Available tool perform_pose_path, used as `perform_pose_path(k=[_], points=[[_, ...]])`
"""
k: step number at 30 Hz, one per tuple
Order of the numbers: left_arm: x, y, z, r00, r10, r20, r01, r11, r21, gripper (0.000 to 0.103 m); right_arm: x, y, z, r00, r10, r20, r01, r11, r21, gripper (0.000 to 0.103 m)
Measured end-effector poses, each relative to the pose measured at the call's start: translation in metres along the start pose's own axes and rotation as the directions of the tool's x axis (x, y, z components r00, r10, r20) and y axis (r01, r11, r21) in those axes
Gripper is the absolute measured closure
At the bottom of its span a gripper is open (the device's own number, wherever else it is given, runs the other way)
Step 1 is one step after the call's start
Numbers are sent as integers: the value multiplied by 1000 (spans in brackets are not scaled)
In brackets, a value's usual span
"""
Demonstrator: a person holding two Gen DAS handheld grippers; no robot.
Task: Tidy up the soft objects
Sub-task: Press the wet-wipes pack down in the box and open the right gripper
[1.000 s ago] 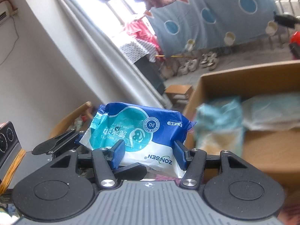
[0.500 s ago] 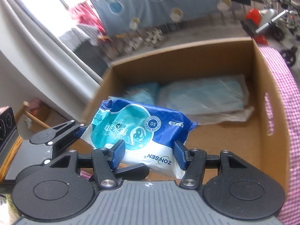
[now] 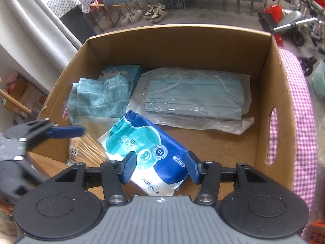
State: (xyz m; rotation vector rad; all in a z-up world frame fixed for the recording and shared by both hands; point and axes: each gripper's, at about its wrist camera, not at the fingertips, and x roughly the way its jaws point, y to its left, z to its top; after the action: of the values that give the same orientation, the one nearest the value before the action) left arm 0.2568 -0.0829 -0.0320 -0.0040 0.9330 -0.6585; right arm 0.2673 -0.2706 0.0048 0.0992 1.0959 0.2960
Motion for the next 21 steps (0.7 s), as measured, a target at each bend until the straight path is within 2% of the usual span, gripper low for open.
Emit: perform_pose_path(k=[4, 6, 7, 12, 16, 18, 21], points=[[-31, 5, -7, 997, -25, 70, 26, 1000, -13, 5, 3, 14, 15, 1000, -12, -4, 11, 996, -87, 43], [-41, 6, -13, 995, -42, 95, 45, 999, -29, 5, 6, 30, 22, 1000, -10, -13, 8, 986, -165, 32], [-47, 7, -16, 993, -47, 108, 51, 998, -37, 5, 9, 39, 24, 1000, -11, -22, 6, 978, -209, 31], [-64, 15, -26, 987, -50, 155, 63, 995, -78, 4, 33, 77, 32, 993, -64, -99, 23, 928, -372, 30], [-77, 23, -40, 981, -47, 190, 66, 994, -92, 4, 60, 93, 34, 971, -183, -155, 82, 862, -501, 25], [-82, 26, -45, 978, -51, 202, 72, 993, -97, 4, 72, 95, 33, 955, -237, -179, 106, 835, -541, 6], [-87, 31, -52, 974, -57, 221, 81, 991, -103, 4, 84, 92, 34, 942, -242, -231, 72, 820, -568, 4]])
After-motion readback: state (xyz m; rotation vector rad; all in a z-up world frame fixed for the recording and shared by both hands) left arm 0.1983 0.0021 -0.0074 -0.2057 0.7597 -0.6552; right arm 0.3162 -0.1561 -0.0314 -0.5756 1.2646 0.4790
